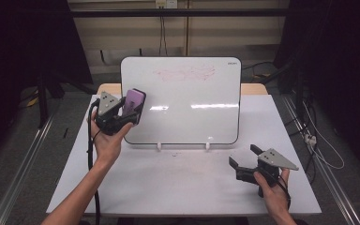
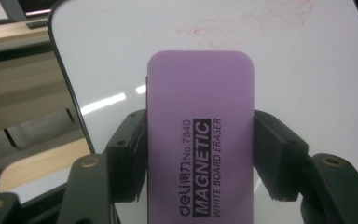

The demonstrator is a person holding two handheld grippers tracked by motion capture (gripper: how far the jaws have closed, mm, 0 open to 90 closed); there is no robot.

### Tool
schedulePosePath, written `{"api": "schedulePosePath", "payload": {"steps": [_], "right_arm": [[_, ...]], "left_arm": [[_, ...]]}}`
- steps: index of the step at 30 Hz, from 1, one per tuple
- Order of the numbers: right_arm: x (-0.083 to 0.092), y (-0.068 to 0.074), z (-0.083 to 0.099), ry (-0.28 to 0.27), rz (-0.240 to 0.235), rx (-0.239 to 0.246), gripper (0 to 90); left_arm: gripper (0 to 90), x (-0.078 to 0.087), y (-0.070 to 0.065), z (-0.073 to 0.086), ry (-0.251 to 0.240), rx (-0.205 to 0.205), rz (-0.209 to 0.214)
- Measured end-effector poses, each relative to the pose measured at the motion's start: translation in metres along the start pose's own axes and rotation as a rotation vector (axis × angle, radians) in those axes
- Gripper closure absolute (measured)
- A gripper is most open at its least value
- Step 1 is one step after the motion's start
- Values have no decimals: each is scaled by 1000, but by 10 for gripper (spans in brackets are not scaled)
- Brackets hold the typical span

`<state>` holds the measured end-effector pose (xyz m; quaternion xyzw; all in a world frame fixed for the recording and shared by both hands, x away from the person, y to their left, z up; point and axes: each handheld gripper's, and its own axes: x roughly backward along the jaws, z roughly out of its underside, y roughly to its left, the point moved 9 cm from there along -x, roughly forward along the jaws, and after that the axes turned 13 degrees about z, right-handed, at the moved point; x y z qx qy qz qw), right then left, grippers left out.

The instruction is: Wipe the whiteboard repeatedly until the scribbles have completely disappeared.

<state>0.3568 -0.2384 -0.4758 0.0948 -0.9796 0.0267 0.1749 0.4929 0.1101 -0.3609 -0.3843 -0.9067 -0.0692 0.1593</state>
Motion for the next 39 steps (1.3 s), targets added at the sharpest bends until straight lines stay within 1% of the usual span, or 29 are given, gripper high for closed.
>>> {"api": "schedulePosePath", "payload": {"steps": [3,4,5,7,8,13,14,15,18,19,21,23,24,26,27,28,29,30,32,33,34,35,36,37,38,39], "right_arm": [[0,-1,0,-1,0,-3,65],[0,-1,0,1,-2,-6,65],[0,-2,0,1,-2,-5,65],[0,-2,0,0,-2,-6,65],[0,-2,0,0,-3,-7,65],[0,-2,0,3,-3,-5,65],[0,-2,0,3,-3,-5,65],[0,-2,0,3,-3,-6,65],[0,-2,0,3,-5,-8,65],[-1,-2,0,3,-4,-7,65],[-1,-2,0,5,-5,-8,65],[-1,-2,1,6,-5,-8,65],[-1,-1,1,7,-9,-7,65],[-2,-1,1,7,-9,-7,65],[-2,-1,1,7,-10,-8,65],[-2,-1,1,6,-8,-10,65],[-2,-2,1,6,-8,-8,65],[-2,-2,1,7,-8,-9,65],[-3,-1,2,10,-11,-9,65],[-3,-1,2,10,-17,-10,65],[-2,-1,2,9,-23,-13,63],[-2,-1,2,10,-22,-13,62],[-2,-1,2,9,-23,-13,62],[-2,-1,2,10,-25,-15,62],[-3,-1,2,10,-26,-12,62],[-3,-1,2,10,-26,-12,62]], "left_arm": [[412,-5,5,-11,9,-40,-30],[412,-6,7,-15,7,-46,-36],[412,-8,9,-17,11,-49,-40],[412,-13,12,-21,23,-77,-65],[412,-17,13,-23,35,-92,-71],[412,-27,21,-33,65,-146,-123],[412,-29,23,-36,69,-160,-144],[412,-29,25,-38,77,-171,-155],[413,-31,34,-44,95,-190,-197],[413,-32,37,-46,99,-203,-221],[413,-35,44,-48,126,-216,-248],[413,-39,50,-50,146,-239,-283],[413,-41,52,-51,148,-246,-297],[413,-46,55,-52,181,-264,-312],[413,-49,57,-53,181,-272,-327],[413,-51,58,-52,201,-275,-332],[413,-54,60,-52,202,-276,-338],[413,-57,62,-51,203,-266,-338],[413,-61,64,-47,216,-263,-341],[413,-63,64,-46,211,-264,-348],[413,-64,63,-45,217,-269,-350],[413,-65,63,-46,209,-271,-357],[413,-65,62,-45,212,-268,-350],[413,-66,62,-46,206,-266,-353],[413,-65,62,-45,218,-272,-348],[413,-66,61,-45,215,-273,-345]]}}
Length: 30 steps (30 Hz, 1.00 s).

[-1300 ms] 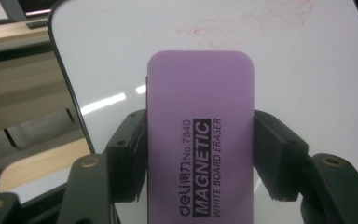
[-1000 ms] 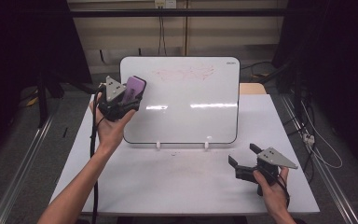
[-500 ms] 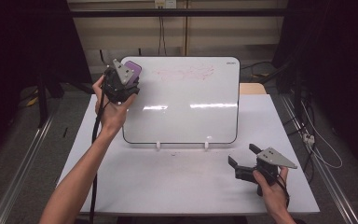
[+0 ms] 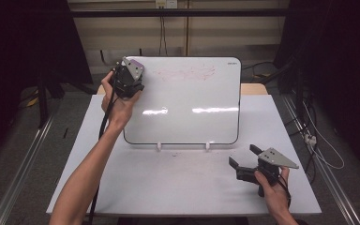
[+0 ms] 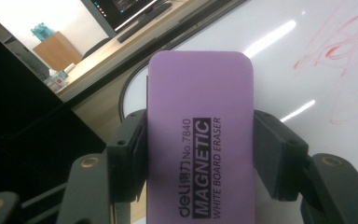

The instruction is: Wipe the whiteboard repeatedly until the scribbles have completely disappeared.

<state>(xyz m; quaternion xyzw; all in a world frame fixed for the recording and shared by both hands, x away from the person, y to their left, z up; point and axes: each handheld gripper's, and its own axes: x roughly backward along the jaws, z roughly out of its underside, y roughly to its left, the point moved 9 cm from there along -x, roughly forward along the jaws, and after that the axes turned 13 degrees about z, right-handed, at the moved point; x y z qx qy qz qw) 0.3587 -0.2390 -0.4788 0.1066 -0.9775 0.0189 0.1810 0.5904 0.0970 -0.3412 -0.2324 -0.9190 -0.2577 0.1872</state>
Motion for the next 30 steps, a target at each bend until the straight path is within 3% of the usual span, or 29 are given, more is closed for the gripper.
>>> {"api": "schedulePosePath", "payload": {"steps": [5,10,13,15,19,21,23,26,30], "right_arm": [[0,2,0,-1,-5,1,62],[-1,2,-1,-1,-8,0,62],[-2,3,-1,2,-10,2,62],[-2,3,-1,-2,-14,3,62],[-1,3,0,3,-17,-5,62],[-1,3,-1,1,-18,-9,62],[-1,2,0,1,-19,-10,62],[-1,2,0,6,-18,-14,62],[-1,4,0,5,-21,-9,62]], "left_arm": [[413,-3,-14,0,-12,8,44],[412,-6,-40,0,-21,-12,84],[412,-6,-46,-2,-22,-22,108],[412,-7,-43,-5,-22,-25,122],[412,-7,-21,-16,-25,-19,74],[413,-8,-8,-21,-33,14,54],[413,-11,-3,-23,-36,46,67],[413,-14,-13,-22,-38,34,76],[412,-16,-43,-22,-47,-3,133]]}}
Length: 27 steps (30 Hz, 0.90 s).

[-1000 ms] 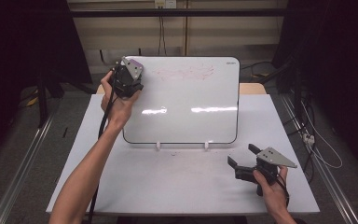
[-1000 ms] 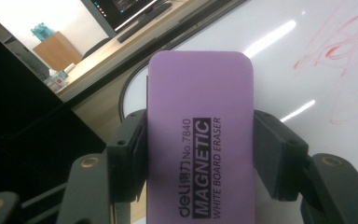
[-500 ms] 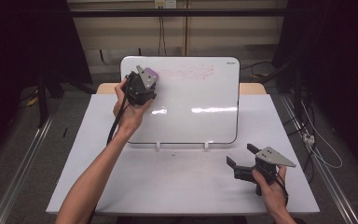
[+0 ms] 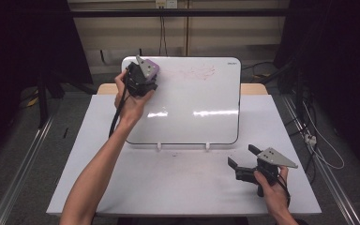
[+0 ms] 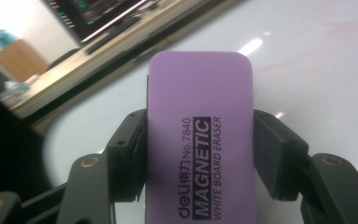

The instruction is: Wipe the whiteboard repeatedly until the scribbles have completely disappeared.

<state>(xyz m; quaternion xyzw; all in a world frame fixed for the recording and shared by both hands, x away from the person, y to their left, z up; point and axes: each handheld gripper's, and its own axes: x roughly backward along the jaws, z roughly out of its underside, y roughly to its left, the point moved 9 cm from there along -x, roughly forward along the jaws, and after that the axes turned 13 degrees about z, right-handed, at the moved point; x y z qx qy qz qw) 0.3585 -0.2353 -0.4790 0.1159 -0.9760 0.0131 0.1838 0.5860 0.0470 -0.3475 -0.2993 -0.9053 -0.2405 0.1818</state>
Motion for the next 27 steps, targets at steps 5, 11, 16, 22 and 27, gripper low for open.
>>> {"api": "schedulePosePath", "payload": {"steps": [5,11,16,22,27], "right_arm": [[0,0,0,0,0,1,56],[0,0,0,0,-3,0,56],[0,-1,1,1,0,-4,56],[-1,-1,1,4,0,-4,56],[-1,1,0,1,-4,-1,56]], "left_arm": [[412,-7,-38,1,5,-92,63],[413,-4,-11,-6,-8,-45,42],[413,3,27,-12,2,-7,-51],[412,-1,20,-12,1,7,-43],[412,-11,-17,-13,-5,-38,18]]}}
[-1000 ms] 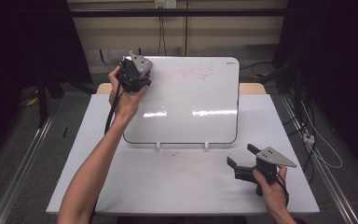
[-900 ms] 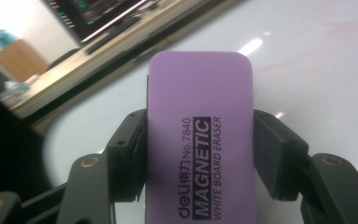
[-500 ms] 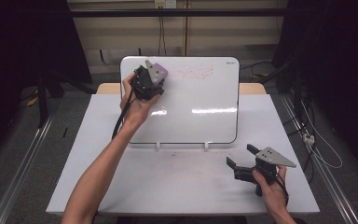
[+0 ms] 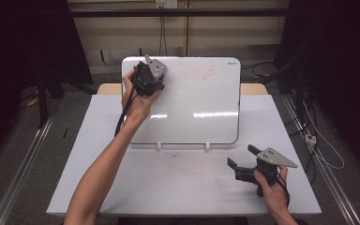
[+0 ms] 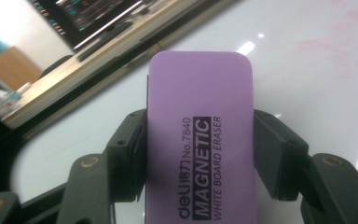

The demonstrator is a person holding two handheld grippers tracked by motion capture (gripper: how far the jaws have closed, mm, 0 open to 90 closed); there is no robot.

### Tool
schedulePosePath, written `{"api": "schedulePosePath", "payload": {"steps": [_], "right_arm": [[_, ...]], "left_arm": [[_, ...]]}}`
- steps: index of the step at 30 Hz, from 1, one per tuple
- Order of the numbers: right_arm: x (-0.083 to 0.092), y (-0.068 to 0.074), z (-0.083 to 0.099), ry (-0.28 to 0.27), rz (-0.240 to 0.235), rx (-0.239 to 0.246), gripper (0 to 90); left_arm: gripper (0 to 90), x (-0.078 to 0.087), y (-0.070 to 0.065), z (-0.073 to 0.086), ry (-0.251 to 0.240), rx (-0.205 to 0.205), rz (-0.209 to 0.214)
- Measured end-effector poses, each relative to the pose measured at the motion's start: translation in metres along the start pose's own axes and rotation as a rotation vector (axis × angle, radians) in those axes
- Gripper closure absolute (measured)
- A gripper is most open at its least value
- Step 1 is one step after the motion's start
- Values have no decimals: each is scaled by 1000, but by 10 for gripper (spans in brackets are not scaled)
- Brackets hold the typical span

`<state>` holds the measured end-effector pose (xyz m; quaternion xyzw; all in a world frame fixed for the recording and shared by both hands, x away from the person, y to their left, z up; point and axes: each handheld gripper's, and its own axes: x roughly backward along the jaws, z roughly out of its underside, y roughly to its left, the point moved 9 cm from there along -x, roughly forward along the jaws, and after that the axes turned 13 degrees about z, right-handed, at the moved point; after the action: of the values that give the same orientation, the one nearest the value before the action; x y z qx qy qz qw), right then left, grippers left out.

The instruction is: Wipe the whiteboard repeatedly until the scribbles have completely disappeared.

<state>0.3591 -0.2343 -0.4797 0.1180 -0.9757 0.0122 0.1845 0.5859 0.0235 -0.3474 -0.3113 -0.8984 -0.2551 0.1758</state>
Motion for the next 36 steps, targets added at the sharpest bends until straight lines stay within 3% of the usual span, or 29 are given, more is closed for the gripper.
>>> {"api": "schedulePosePath", "payload": {"steps": [3,6,8,14,18,20,23,30,31,33,36], "right_arm": [[0,0,0,-1,0,1,56],[0,-1,0,-2,6,1,57],[0,-1,0,-2,4,0,56],[1,-1,0,-1,0,-2,56],[1,-2,1,1,4,-5,56],[1,-2,1,3,3,-6,57],[1,-1,2,5,0,-1,57],[1,1,1,5,-5,2,57],[1,1,1,5,-5,3,57],[1,1,1,2,-5,4,57],[1,1,1,1,-5,1,57]], "left_arm": [[412,-5,-27,0,-6,-33,57],[412,-8,-38,-1,-9,-69,52],[412,-8,-32,-4,-13,-50,75],[413,-6,8,-20,-23,-1,10],[412,-7,13,-23,-24,10,-20],[413,-10,5,-23,-26,16,9],[413,-14,-14,-22,-32,-7,36],[412,-23,-69,-18,-19,-92,122],[412,-24,-71,-19,-25,-111,100],[412,-25,-68,-20,-34,-78,119],[412,-24,-55,-25,-41,-66,106]]}}
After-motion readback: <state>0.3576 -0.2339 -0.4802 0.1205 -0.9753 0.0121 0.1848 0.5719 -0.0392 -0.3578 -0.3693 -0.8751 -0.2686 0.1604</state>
